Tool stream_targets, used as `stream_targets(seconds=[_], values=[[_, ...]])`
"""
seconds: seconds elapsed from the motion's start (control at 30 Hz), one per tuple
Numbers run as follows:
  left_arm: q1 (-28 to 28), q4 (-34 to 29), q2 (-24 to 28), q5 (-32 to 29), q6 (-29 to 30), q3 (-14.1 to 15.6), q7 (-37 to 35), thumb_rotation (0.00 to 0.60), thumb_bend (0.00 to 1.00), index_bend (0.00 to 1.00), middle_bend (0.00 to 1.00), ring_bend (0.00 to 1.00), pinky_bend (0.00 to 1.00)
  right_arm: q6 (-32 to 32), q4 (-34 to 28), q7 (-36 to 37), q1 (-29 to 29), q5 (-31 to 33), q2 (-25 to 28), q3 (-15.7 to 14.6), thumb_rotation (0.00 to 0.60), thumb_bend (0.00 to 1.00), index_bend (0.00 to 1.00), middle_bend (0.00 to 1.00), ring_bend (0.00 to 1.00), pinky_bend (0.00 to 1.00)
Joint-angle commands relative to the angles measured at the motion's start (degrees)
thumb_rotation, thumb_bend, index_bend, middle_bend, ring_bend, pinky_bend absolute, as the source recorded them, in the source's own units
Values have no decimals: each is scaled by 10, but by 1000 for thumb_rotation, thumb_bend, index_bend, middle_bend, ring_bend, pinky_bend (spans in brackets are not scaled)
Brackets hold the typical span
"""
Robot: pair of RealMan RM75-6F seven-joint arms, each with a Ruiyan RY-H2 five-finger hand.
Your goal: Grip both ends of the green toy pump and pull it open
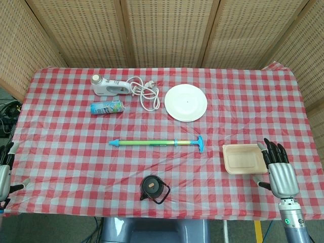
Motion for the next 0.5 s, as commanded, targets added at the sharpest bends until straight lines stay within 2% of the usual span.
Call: stream_targets(seconds=[0.03,0.5], values=[[0,0,0,-1,-1,0,0,600,67,0,0,0,0,-1,0,1,0,1,0,0,600,129,15,0,0,0],[0,-8,4,9,6,2,0,600,67,0,0,0,0,-4,-6,3,2,-7,3,-5,600,128,16,0,0,0]])
